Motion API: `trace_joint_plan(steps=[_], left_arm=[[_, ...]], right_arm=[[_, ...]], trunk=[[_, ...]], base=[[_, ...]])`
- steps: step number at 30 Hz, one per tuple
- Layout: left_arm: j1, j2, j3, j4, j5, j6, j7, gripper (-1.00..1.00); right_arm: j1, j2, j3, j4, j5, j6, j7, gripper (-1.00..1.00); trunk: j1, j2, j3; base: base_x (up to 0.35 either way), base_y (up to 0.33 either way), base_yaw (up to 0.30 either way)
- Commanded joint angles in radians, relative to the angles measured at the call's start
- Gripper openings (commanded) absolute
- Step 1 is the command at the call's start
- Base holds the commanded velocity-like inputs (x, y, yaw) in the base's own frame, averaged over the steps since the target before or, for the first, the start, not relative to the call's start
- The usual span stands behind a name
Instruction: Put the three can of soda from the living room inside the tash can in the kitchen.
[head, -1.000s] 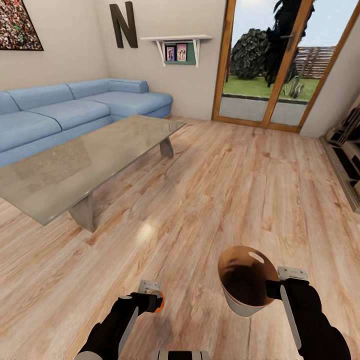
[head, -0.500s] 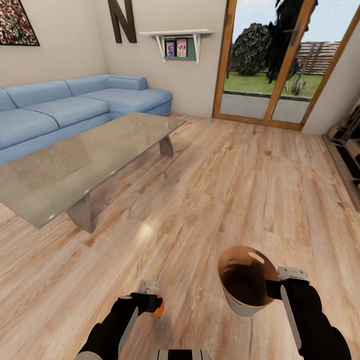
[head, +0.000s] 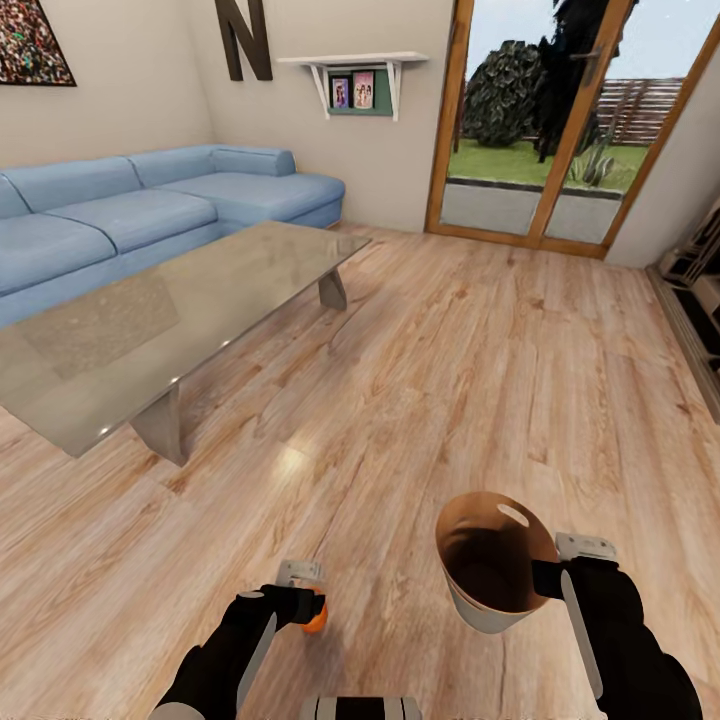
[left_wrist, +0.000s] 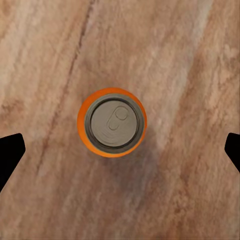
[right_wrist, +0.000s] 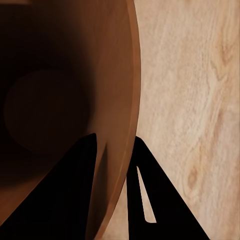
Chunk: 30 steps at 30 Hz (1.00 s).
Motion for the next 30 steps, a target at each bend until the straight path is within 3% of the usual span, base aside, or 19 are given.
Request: trace_joint_plan(steps=[1, 30], left_arm=[[0.000, 0.000, 0.000, 0.000, 0.000, 0.000, 0.000, 1.00], [0.000, 0.000, 0.000, 0.003, 0.001, 0.000, 0.000, 1.00]], right_arm=[[0.000, 0.000, 0.000, 0.000, -0.006, 0.000, 0.001, -1.00], [0.000, 0.000, 0.001, 0.000, -0.006, 0.000, 0.001, -1.00]], trunk=[[0.000, 0.000, -0.001], [0.000, 0.000, -0.048]], base=[[0.000, 0.000, 0.000], [0.000, 0.000, 0.000]])
